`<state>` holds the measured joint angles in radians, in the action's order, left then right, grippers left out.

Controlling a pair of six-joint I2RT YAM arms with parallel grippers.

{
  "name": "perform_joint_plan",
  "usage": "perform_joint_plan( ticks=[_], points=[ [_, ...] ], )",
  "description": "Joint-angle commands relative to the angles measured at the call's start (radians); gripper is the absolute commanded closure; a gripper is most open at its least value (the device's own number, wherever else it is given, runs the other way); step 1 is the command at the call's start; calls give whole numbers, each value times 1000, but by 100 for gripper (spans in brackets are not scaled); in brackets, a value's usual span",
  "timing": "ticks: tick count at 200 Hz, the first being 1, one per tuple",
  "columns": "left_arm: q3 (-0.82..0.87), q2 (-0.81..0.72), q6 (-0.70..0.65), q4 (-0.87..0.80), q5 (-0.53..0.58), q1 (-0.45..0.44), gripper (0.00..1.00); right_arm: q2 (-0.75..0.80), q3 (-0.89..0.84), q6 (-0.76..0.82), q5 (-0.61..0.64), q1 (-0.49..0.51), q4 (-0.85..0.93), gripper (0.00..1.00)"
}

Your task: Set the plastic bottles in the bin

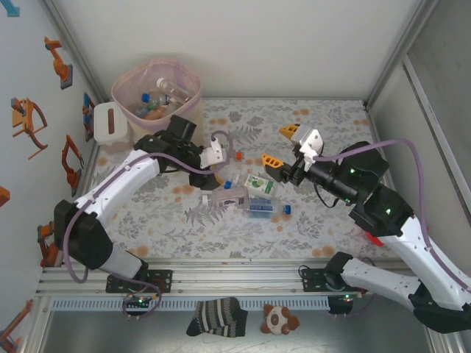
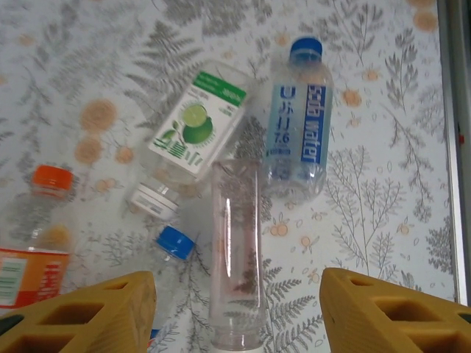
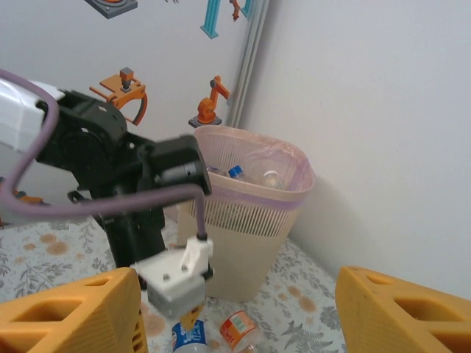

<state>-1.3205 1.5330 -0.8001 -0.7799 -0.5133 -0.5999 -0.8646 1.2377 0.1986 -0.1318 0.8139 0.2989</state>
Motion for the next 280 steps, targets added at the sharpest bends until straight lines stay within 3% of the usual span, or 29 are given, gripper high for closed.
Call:
perform_joint_plan(
  ticks=[1,160,195,280],
  points=[
    [7,42,-37,-45,66,-19,42,2,34,9,18,1,-9,30],
    [-25,321,56,31,218,-123,40,-13,43,-16,3,0,-4,31],
    [-31,351,60,16,204,-128,37,-21,41,-17,1,0,-10,31],
    [-47,386,49,-9,194,-128,56,-35,22,-17,-5,0,-37,31]
  ],
)
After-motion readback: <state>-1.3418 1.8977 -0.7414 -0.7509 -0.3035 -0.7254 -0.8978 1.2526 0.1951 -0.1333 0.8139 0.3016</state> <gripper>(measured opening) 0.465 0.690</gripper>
